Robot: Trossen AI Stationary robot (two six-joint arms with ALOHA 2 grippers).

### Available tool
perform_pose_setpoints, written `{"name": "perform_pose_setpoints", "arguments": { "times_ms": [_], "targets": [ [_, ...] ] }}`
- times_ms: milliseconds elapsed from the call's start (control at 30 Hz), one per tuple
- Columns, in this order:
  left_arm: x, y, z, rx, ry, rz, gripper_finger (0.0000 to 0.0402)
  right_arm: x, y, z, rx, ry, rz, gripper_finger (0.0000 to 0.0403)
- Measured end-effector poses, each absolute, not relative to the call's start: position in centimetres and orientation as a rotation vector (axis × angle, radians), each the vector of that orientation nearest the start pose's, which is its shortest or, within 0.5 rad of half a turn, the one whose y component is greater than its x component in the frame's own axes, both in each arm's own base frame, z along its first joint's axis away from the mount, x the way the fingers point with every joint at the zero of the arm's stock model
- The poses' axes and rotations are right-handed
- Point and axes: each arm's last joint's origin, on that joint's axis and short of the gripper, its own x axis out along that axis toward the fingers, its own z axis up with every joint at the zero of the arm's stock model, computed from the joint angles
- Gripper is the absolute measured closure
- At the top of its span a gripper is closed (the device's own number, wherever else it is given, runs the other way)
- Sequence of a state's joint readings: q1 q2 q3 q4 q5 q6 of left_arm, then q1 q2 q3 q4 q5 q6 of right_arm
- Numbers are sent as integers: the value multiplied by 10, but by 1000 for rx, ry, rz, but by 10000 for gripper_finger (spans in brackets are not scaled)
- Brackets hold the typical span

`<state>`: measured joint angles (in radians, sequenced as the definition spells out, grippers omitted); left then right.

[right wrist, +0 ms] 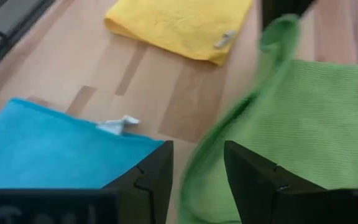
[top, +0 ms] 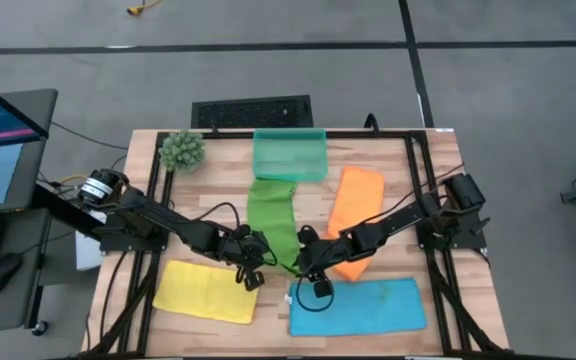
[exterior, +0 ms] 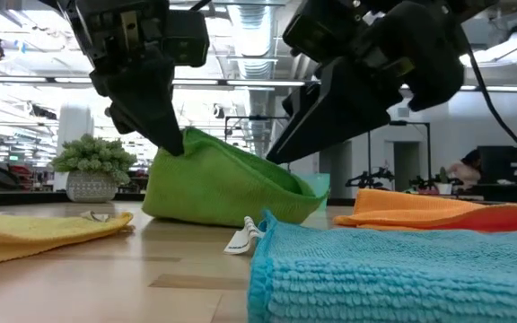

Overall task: Roll microfiber towels into tight, uniform cylinder then place into a basket
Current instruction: Roll the green towel

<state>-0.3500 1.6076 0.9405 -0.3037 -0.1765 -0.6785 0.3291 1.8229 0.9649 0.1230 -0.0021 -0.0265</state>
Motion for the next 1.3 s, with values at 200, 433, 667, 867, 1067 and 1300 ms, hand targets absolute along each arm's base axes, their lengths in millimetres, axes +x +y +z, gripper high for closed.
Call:
{"name": "perform_pose_setpoints", "arguments": {
  "times_ms": [200, 433, 667, 867, 1067, 1300],
  "targets": [
    [297, -103, 184, -401, 930, 172, 401, 339, 121, 145, -159, 766, 333, 234],
    [297, -104, 185, -435, 929, 169, 401, 338, 121, 143, -172, 790, 314, 234],
    [298, -104, 185, -505, 914, 196, 401, 336, 123, 143, -176, 800, 325, 234],
    [299, -103, 185, -538, 910, 216, 401, 336, 122, 139, -180, 815, 318, 234],
    [300, -99, 186, -578, 900, 241, 401, 336, 124, 122, -192, 874, 319, 234],
    [301, -100, 186, -584, 891, 239, 401, 339, 126, 124, -204, 832, 288, 237]
  ]
}}
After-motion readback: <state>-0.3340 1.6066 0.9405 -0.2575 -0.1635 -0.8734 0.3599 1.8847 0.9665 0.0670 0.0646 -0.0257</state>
